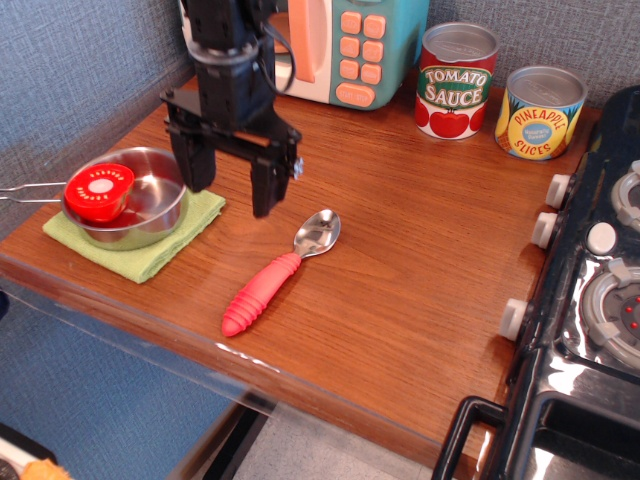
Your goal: Move the red spoon in front of the cans
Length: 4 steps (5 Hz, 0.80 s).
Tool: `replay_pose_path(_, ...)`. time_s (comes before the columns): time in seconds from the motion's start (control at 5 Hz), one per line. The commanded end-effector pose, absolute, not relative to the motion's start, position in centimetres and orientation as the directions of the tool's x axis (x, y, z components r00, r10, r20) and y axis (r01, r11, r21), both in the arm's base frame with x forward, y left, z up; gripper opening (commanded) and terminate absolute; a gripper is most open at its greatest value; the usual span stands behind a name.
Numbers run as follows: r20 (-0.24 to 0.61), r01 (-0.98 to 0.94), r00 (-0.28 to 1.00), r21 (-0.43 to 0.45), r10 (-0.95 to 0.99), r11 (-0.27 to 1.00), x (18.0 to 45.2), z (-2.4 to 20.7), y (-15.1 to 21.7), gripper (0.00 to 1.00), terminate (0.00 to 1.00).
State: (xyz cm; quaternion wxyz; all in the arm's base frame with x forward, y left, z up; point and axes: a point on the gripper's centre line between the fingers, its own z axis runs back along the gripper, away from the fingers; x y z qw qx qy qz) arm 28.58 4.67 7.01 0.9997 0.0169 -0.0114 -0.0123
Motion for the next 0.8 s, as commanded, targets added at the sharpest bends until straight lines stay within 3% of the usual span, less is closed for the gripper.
replay_pose_path(0.0,-0.032,0.062,0.997,-0.061,-0.064,0.996,28.4,1.2,2.1,1.0,0.0)
replay_pose_path(0.2,-0.041,0.1,0.994,-0.058,-0.103,0.993,28.2,-0.1,1.1,1.0,0.0)
replay_pose_path(0.4,-0.012,0.127,0.992,-0.059,-0.128,0.99,27.6,-0.8,0.7,0.0,0.0)
replay_pose_path(0.6,0.039,0.146,0.989,-0.015,-0.145,0.989,27.3,-0.6,0.9,0.0,0.0)
